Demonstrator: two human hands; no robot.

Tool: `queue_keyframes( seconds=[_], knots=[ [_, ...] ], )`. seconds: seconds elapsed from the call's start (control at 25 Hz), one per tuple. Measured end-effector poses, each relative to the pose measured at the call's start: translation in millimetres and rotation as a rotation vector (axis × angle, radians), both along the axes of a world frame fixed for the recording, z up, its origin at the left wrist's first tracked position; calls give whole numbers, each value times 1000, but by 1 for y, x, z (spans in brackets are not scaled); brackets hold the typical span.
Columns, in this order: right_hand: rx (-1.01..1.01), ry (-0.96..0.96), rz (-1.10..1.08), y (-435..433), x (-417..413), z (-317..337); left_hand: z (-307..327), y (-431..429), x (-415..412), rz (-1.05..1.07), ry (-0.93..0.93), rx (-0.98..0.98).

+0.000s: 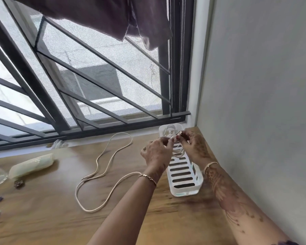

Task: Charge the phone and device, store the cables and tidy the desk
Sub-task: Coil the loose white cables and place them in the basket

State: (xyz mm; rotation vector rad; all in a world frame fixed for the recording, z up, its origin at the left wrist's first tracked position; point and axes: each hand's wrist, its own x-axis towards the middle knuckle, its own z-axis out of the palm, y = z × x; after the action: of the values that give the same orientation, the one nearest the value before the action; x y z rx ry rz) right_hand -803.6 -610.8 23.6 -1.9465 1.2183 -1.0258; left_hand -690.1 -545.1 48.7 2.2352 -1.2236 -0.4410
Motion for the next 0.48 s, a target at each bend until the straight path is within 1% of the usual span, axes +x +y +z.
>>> queue_keyframes(
  seconds=[0.12,0.2,0.36,0.48],
  knots=[
    [-14,345,-19,-4,-3,8,-8,1,5,-11,80,53],
    [-38,512,-9,-6,-2,15,-16,2,9,0,127,64],
    [-91,740,11,-7,2,15,-30,4,17,-14,232,-86],
    [-109,787,19,-9,4,9,-38,1,20,-9,318,-172]
  ],
)
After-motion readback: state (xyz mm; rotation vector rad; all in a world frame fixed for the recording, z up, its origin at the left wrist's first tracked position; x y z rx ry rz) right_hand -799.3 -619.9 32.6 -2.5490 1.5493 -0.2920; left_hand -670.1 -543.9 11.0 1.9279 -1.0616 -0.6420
